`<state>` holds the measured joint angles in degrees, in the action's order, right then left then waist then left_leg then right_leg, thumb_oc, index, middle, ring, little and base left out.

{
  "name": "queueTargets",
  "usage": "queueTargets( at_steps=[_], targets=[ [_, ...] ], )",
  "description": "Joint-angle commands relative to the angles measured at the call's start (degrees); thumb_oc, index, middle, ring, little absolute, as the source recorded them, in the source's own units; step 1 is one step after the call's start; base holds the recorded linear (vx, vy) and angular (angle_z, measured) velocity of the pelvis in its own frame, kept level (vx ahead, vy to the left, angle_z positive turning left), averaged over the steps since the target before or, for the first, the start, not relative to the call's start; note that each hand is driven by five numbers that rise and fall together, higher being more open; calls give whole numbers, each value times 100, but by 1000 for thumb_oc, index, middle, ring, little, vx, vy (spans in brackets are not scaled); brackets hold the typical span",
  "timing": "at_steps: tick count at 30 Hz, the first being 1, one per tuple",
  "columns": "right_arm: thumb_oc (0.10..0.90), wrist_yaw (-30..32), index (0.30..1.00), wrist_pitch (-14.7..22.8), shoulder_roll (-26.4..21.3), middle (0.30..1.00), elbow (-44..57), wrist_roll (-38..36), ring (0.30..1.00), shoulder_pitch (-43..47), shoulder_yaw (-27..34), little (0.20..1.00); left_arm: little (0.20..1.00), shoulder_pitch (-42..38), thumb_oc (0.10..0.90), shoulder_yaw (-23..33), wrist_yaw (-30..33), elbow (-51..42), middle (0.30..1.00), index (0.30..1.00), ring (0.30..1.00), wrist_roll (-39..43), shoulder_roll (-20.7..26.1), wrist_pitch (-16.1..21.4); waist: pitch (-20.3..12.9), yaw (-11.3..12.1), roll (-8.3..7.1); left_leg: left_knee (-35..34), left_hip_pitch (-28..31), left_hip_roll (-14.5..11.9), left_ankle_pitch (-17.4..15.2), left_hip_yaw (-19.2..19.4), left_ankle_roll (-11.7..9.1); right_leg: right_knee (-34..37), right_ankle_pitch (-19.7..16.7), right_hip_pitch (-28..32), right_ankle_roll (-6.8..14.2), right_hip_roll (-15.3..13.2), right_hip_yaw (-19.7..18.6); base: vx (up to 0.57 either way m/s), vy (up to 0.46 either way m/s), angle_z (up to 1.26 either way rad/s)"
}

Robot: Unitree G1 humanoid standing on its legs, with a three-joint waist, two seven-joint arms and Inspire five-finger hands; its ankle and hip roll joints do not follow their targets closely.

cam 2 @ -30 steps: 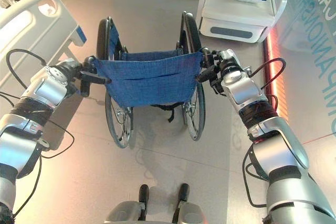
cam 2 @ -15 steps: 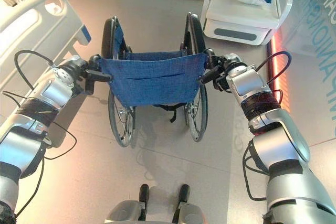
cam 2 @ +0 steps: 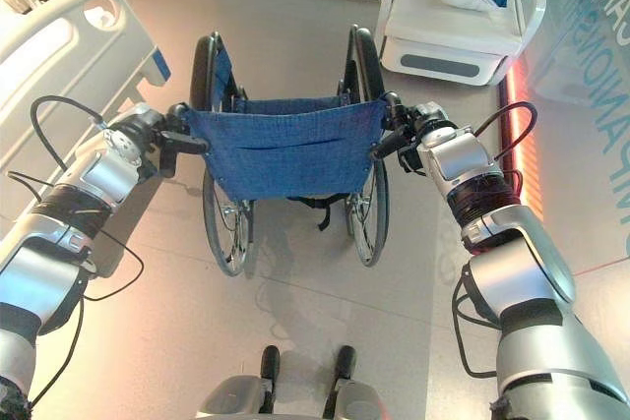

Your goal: Push the wheelchair next to the bed

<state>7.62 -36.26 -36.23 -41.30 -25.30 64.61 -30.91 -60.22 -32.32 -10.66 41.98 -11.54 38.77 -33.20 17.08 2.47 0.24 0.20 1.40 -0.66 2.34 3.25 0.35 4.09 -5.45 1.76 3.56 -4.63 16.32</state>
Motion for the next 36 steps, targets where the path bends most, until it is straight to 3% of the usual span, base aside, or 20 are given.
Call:
queueTargets(
  at_steps=[1,5,10,17,28,36],
  targets=[
    [400,135,300,805,-227,300,212,183,300,435,-207,300,300,309,400,-443,171,351,300,300,300,-411,-9,277,-56,182,-135,518,-468,227,-483,112,-2,-907,848,-135,-45,-42,104,0,0,0],
    [400,-133,300,800,-206,300,145,473,300,495,-258,300,300,309,400,-490,315,368,300,300,300,-277,-71,353,-56,191,-140,524,-473,233,-484,103,5,-919,842,-148,-50,-44,111,0,0,0],
    [400,-494,300,1096,-266,300,-17,915,300,542,-365,300,300,443,400,-448,437,422,300,300,300,-290,-163,540,-44,199,-149,539,-450,235,-509,102,18,-941,841,-157,-54,-48,108,1,2,2],
    [400,-879,300,1258,-249,300,-149,989,300,563,-488,300,300,497,400,-460,700,522,300,300,300,-208,-292,755,-38,185,-165,568,-413,229,-537,120,30,-946,843,-137,-64,-48,78,0,0,0],
    [400,-626,300,1380,-299,300,-207,1000,300,534,-518,300,300,467,400,-629,347,698,300,300,300,-505,-315,981,-24,148,-181,637,-426,212,-587,126,57,-993,865,-172,-71,-53,32,0,0,0],
    [400,-449,300,1484,-260,300,-302,1000,300,468,-482,300,300,430,400,-404,1201,511,300,300,300,670,-351,1450,21,99,-147,766,-458,241,-678,210,92,-1070,845,-234,-34,-142,-48,12,49,-1]
  ],
)
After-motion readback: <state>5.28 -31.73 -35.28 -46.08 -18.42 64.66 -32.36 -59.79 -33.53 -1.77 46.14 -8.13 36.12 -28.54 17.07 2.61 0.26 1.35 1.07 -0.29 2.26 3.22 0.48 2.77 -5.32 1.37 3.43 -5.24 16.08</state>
